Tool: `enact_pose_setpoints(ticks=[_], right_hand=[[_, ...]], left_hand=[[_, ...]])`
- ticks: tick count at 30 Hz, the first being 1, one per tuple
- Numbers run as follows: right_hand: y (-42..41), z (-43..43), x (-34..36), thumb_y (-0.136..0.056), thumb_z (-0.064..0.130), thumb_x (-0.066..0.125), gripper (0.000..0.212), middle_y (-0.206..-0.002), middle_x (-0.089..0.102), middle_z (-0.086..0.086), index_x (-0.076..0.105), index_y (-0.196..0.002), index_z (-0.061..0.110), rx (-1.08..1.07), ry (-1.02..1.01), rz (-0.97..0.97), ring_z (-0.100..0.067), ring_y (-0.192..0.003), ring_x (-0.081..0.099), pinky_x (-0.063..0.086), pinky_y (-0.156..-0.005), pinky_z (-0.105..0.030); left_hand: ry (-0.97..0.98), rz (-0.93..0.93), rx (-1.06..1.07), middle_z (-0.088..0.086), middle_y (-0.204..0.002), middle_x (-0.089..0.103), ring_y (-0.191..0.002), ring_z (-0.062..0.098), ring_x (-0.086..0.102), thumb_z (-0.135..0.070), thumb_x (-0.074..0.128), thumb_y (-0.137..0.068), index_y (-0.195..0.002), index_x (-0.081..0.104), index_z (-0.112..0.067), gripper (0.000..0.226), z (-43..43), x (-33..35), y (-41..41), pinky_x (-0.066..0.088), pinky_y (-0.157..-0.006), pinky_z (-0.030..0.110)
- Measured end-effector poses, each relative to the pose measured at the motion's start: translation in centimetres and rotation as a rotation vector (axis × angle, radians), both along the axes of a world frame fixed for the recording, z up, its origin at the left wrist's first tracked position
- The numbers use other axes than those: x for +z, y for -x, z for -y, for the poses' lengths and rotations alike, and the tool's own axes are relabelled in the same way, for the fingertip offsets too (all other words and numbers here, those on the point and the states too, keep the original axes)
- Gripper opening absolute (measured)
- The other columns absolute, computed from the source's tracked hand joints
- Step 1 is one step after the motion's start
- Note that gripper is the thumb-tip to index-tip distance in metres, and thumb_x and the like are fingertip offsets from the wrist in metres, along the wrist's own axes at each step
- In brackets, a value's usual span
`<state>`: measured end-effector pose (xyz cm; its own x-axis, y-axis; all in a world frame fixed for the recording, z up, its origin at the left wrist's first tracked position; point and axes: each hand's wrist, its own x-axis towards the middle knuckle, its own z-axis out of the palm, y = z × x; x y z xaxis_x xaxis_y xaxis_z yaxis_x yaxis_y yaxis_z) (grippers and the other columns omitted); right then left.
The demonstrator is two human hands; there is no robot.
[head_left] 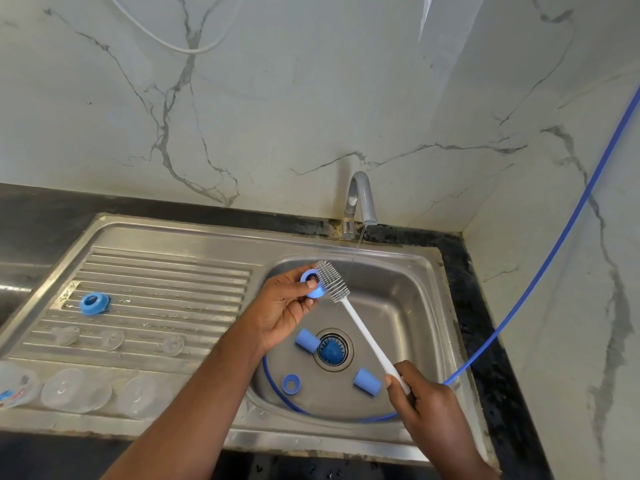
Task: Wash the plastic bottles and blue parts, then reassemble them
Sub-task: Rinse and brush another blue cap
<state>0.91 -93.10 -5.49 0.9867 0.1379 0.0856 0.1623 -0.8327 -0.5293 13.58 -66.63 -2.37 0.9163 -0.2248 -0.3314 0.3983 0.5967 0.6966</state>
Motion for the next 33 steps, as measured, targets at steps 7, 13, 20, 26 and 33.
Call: enact_pose_setpoints(ticks=[7, 13, 20, 26, 33], right_hand=[[0.3, -0.5, -0.1, -0.095, 0.056, 0.041, 0.008, -0.052, 0.037, 0.006, 0.041, -0.088, 0.060, 0.032, -0.032, -0.006, -0.011, -0.044, 0.037, 0.028, -0.045, -0.018], [-0.3, -1.8, 0.4, -0.095, 0.055, 0.043, 0.008, -0.052, 0.041, 0.006, 0.043, -0.087, 0.055, 0.034, -0.028, -0.016, -0.013, -0.045, 0.040, 0.029, -0.045, -0.022], [0.4, -2.0, 0.6, -0.097, 0.050, 0.048, 0.016, -0.053, 0.040, 0.006, 0.042, -0.084, 0.058, 0.033, -0.046, -0.054, -0.013, -0.045, 0.041, 0.029, -0.044, -0.021], [0.1, -2.5, 1.0, -0.094, 0.059, 0.039, 0.012, -0.053, 0.039, 0.005, 0.043, -0.086, 0.052, 0.024, -0.040, -0.030, -0.015, -0.045, 0.039, 0.031, -0.044, -0.026], [-0.7, -3.2, 0.8, -0.095, 0.051, 0.046, 0.018, -0.054, 0.042, 0.005, 0.048, -0.091, 0.034, -0.009, 0.008, -0.038, -0.017, -0.048, 0.041, 0.037, -0.046, -0.032]], left_hand=[[-0.135, 0.020, 0.056, 0.015, -0.118, 0.069, -0.100, 0.019, 0.067, 0.004, 0.052, -0.099, -0.124, 0.062, -0.005, 0.028, -0.3, -0.7, -0.3, 0.057, -0.077, 0.024], [-0.234, 0.084, 0.091, 0.006, -0.115, 0.073, -0.104, 0.017, 0.068, -0.005, 0.056, -0.099, -0.118, 0.067, -0.012, 0.023, -0.3, -1.3, -0.1, 0.058, -0.082, 0.027], [-0.284, 0.138, 0.124, 0.020, -0.126, 0.066, -0.115, 0.036, 0.068, 0.007, 0.056, -0.096, -0.132, 0.060, -0.008, 0.040, -1.7, -0.5, -0.7, 0.059, -0.091, 0.049], [-0.331, 0.165, 0.141, 0.018, -0.123, 0.067, -0.109, 0.031, 0.070, 0.007, 0.056, -0.096, -0.151, 0.042, -0.016, 0.061, -1.6, -0.8, -0.8, 0.062, -0.082, 0.039], [-0.732, 0.334, -0.043, 0.003, -0.121, 0.068, -0.107, 0.017, 0.069, 0.005, 0.061, -0.095, -0.161, 0.009, -0.016, 0.087, -2.8, -0.6, -1.1, 0.062, -0.078, 0.033]])
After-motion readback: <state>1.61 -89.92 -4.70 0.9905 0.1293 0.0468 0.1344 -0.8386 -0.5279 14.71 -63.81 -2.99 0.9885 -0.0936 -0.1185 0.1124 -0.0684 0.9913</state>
